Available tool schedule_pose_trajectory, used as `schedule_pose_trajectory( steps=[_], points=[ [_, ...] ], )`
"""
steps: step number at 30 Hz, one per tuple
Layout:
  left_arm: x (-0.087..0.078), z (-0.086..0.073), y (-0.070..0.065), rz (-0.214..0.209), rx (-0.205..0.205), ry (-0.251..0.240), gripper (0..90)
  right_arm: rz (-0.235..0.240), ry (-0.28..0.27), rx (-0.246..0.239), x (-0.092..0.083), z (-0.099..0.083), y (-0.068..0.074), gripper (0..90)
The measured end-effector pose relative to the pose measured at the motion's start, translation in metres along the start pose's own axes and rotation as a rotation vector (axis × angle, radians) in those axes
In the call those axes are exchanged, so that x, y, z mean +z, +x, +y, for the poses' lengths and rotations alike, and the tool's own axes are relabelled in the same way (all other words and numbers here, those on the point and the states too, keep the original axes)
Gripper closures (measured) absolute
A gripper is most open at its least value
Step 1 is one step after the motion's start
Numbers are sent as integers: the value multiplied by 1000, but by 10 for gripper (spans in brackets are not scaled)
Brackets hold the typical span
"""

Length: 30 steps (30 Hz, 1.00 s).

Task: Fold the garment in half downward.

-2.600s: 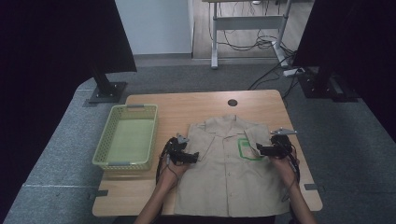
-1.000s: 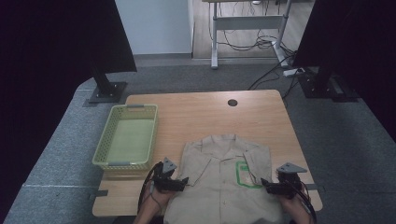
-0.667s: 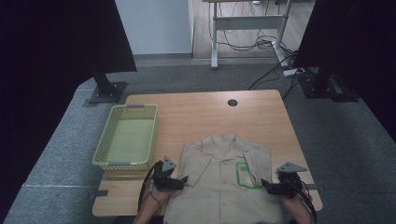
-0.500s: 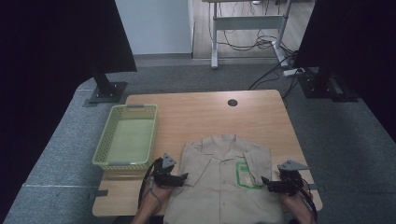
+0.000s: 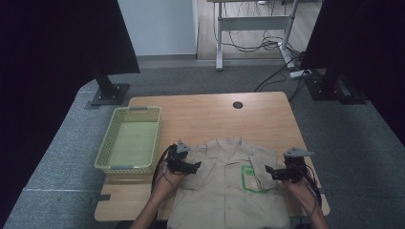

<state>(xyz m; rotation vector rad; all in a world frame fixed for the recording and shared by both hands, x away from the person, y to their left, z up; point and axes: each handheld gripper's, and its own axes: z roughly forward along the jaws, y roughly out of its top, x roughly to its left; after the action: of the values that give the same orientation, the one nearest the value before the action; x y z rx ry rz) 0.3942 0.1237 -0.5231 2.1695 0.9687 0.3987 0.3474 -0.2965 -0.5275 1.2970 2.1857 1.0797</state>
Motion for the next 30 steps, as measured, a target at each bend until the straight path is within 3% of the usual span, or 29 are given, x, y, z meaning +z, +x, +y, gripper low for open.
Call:
schedule_pose_trajectory(
  steps=[5,10,16,19,21,23,27,28,30],
  points=[
    [16,12,11,-7,-5,22,111,-14,17,8,13,11,-12,21],
    [28,17,24,20,-20,45,119,-31,43,12,27,17,-25,74],
    [37,16,36,20,-28,73,159,-35,76,10,40,16,-34,133],
    [39,13,40,17,-48,71,179,-37,96,7,47,14,-38,175],
    [39,10,40,30,-37,63,201,-34,101,-3,49,13,-38,204],
    [38,10,39,17,-28,53,247,-23,91,-12,50,14,-38,270],
    [34,8,36,-18,2,42,388,21,80,-43,50,16,-34,530],
    [33,7,35,-28,5,38,479,30,83,-46,49,17,-30,633],
    [31,7,35,-46,5,39,624,36,89,-54,48,17,-25,740]
  ],
)
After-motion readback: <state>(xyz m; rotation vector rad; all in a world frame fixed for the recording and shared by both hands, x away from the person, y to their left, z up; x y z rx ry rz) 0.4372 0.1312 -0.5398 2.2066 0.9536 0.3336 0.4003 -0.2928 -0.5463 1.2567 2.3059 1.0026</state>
